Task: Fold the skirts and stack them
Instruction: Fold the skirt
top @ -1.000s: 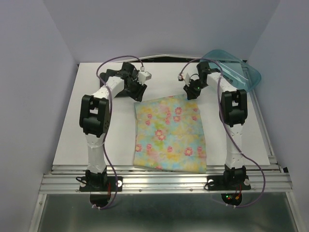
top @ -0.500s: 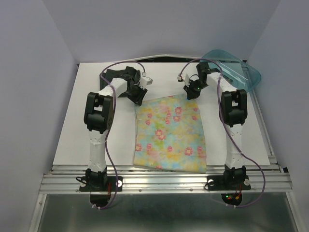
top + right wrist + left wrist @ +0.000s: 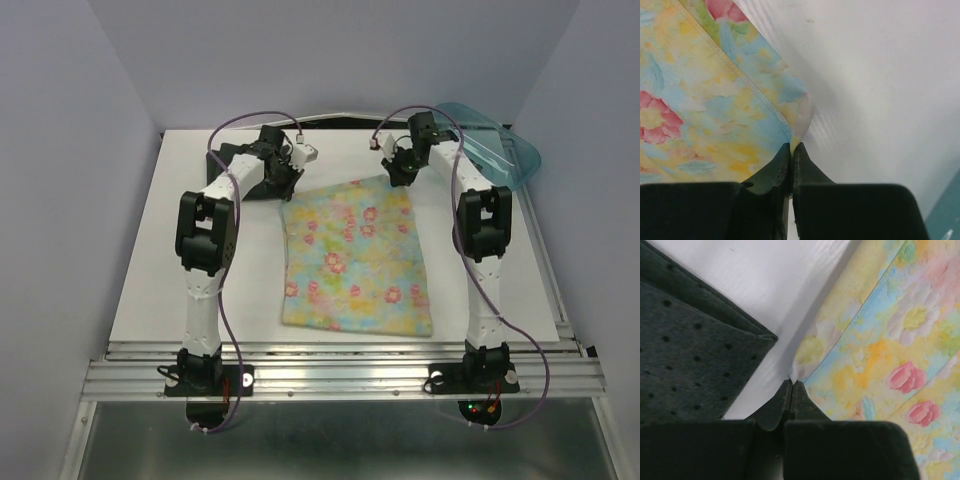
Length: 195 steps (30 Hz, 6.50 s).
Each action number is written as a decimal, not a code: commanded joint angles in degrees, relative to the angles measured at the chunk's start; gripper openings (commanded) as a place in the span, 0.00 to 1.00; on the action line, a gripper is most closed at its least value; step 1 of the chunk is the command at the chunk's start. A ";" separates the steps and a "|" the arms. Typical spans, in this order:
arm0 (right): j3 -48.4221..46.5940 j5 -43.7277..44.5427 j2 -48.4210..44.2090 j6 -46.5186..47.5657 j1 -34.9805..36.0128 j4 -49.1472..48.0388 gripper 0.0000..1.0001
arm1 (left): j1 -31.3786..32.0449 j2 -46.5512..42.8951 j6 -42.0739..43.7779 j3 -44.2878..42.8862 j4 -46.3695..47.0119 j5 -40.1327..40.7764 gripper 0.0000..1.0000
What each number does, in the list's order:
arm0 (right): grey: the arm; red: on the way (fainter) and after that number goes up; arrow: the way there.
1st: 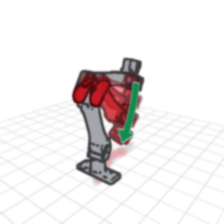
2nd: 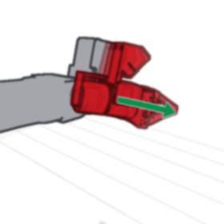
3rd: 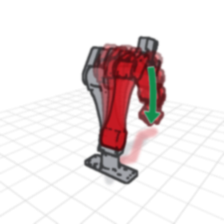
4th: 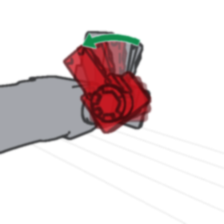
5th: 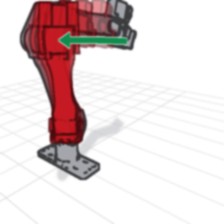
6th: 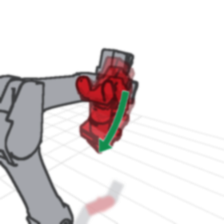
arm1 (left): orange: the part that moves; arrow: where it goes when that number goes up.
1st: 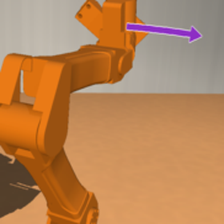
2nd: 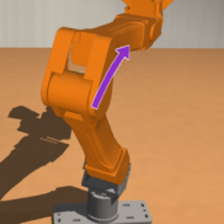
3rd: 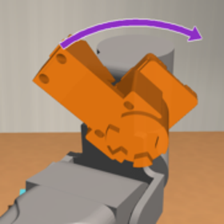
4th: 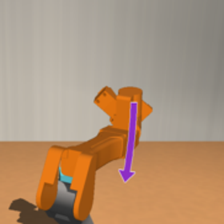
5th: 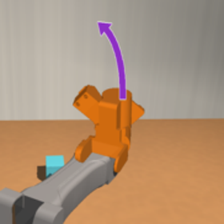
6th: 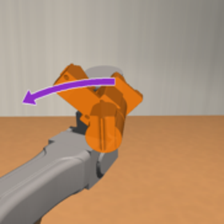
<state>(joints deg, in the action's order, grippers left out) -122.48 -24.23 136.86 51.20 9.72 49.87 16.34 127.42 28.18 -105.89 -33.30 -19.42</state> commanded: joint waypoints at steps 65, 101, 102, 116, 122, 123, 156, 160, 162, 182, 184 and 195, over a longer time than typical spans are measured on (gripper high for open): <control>61.12 4.89 -51.60 -7.25 13.30 -12.69 0.01 | 1.42 -47.79 11.02 52.53 13.78 5.80 0.00; 62.98 -2.03 -65.48 -4.69 19.29 -0.48 0.94 | 6.95 -58.06 11.36 59.75 7.03 -1.76 0.52; 62.36 -2.40 -66.36 -8.80 19.29 -0.39 0.94 | 6.95 -58.94 11.71 59.57 6.24 -2.20 0.52; 58.31 0.75 -48.72 -23.34 19.29 -5.92 0.54 | 6.87 -52.36 0.74 57.10 10.70 -0.01 0.35; 62.97 5.94 -44.05 -26.50 19.29 -10.75 0.53 | 7.30 -44.63 0.90 57.54 12.20 6.22 0.31; 63.15 7.17 -42.13 -26.59 19.29 -10.93 0.53 | 7.30 -42.36 1.69 57.98 12.21 6.85 0.30; 32.91 23.36 -28.65 -28.69 12.17 -19.81 0.59 | 36.66 -48.75 2.40 48.50 5.62 8.07 0.43; 33.88 13.96 -33.23 -33.78 12.17 -14.46 0.60 | 31.31 -50.59 5.03 46.74 2.90 8.44 0.43; 35.54 9.74 -35.07 -36.51 12.17 -12.96 0.60 | 26.22 -51.12 5.83 47.09 3.41 8.43 0.43; 48.21 12.96 -25.33 -44.96 12.17 -19.10 0.53 | 20.21 -41.90 18.66 62.55 13.17 13.97 0.35; 46.81 14.38 -23.40 -43.82 11.56 -18.93 0.52 | 22.15 -41.90 18.40 62.91 12.65 13.18 0.34; 34.60 18.79 -22.07 -37.05 8.13 -14.20 0.53 | 33.67 -41.10 7.15 55.80 9.84 7.55 0.42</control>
<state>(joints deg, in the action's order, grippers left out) -83.15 -7.53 115.52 10.87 18.31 32.73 50.09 86.30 39.90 -46.68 -21.06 -8.88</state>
